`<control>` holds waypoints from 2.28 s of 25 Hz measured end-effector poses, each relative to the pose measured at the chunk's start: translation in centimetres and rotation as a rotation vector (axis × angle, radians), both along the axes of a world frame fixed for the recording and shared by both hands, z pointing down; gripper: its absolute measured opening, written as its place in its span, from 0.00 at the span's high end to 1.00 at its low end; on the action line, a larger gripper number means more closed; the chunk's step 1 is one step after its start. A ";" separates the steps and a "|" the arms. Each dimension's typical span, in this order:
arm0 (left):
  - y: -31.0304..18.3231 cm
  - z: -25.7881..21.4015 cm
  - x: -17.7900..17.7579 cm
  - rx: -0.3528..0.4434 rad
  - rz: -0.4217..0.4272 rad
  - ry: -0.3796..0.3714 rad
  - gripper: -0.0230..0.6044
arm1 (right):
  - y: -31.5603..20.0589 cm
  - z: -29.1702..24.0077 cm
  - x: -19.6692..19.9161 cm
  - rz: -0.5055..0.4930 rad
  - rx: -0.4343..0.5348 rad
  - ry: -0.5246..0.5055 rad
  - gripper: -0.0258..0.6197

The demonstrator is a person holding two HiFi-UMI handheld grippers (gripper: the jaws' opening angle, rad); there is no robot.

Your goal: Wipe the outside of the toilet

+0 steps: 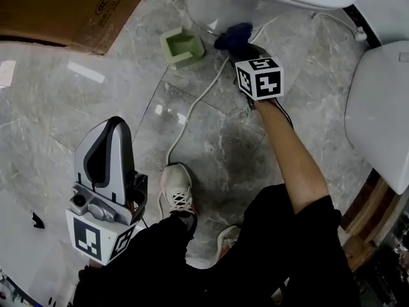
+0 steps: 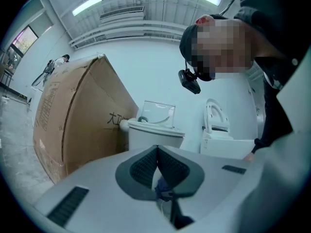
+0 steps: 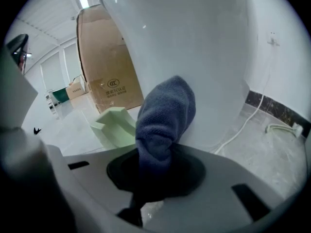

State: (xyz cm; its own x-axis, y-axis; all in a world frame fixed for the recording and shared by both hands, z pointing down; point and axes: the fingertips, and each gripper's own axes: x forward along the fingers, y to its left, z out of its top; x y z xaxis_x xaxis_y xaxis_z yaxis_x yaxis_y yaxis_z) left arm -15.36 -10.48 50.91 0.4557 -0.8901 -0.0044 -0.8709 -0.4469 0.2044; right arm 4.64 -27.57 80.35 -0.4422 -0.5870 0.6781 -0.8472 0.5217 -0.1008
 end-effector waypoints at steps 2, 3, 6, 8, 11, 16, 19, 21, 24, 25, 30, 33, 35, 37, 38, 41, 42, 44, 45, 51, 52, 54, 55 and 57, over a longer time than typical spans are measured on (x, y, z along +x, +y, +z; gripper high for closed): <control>0.5 -0.6 0.7 0.010 0.005 -0.002 0.95 | 0.8 -2.2 0.2 -0.010 0.042 -0.022 0.85; 0.8 -0.8 1.0 0.014 0.007 -0.004 0.95 | 1.2 -3.4 0.4 -0.011 0.066 -0.035 0.85; 1.5 -1.4 1.9 0.025 0.009 -0.009 0.95 | 1.9 -7.4 0.9 -0.013 0.138 -0.078 0.85; 2.0 -1.8 2.4 0.035 0.005 -0.011 0.95 | 2.3 -10.2 1.3 -0.014 0.185 -0.107 0.85; 2.6 -2.5 3.1 0.049 0.006 -0.013 0.95 | 3.0 -14.4 2.2 -0.012 0.259 -0.142 0.85; 3.5 -3.8 4.2 0.087 0.020 -0.030 0.95 | 3.9 -21.5 3.3 -0.006 0.397 -0.180 0.85; 3.8 -4.2 4.2 0.100 0.010 -0.032 0.95 | 4.3 -25.3 3.4 -0.006 0.480 -0.200 0.85; 4.0 -4.4 4.2 0.102 0.002 -0.032 0.95 | 4.3 -27.2 3.4 -0.005 0.516 -0.215 0.85; 4.2 -4.6 4.1 0.106 -0.002 -0.032 0.95 | 3.9 -29.0 3.3 0.005 0.544 -0.240 0.85; 4.3 -4.7 4.0 0.107 -0.002 -0.032 0.95 | 3.7 -29.5 3.2 0.008 0.551 -0.247 0.85; 4.4 -4.3 3.5 0.100 -0.009 -0.027 0.95 | 2.6 -30.1 1.9 0.006 0.559 -0.244 0.85; 4.4 -4.1 3.2 0.096 -0.011 -0.020 0.95 | 2.3 -30.0 1.8 0.014 0.562 -0.234 0.85; 4.4 -3.9 3.1 0.093 -0.007 -0.020 0.95 | 2.3 -29.9 1.8 0.010 0.569 -0.219 0.85; 4.4 -3.8 3.0 0.090 -0.005 -0.021 0.95 | 2.2 -29.4 1.7 0.005 0.561 -0.204 0.85; 4.4 -3.8 2.9 0.091 -0.005 -0.019 0.95 | 2.1 -29.1 1.6 0.004 0.552 -0.203 0.85; 4.3 -3.8 2.7 0.092 -0.008 -0.011 0.95 | 1.8 -28.2 1.5 0.003 0.549 -0.193 0.85; 4.2 -3.7 2.6 0.090 -0.006 -0.009 0.95 | 1.7 -27.9 1.6 0.004 0.549 -0.182 0.85; 4.2 -3.5 2.6 0.085 -0.002 -0.010 0.95 | 1.3 -26.9 1.6 0.011 0.540 -0.169 0.85; 4.3 -3.4 2.5 0.083 -0.002 -0.011 0.95 | 1.1 -26.4 1.6 0.015 0.535 -0.165 0.85; 4.2 -3.1 2.1 0.074 -0.002 -0.015 0.95 | 0.2 -23.8 1.7 0.021 0.513 -0.140 0.85; 4.2 -3.0 2.0 0.071 -0.003 -0.016 0.95 | 0.0 -23.3 1.7 0.021 0.509 -0.134 0.85; 4.1 -2.8 2.0 0.065 -0.003 -0.016 0.95 | -0.2 -22.5 1.7 0.028 0.500 -0.129 0.85; 4.0 -2.7 2.0 0.062 -0.001 -0.016 0.95 | -0.3 -22.2 1.8 0.033 0.494 -0.131 0.85; 3.8 -2.5 2.2 0.060 0.005 -0.017 0.95 | -0.5 -21.5 1.7 0.041 0.479 -0.135 0.85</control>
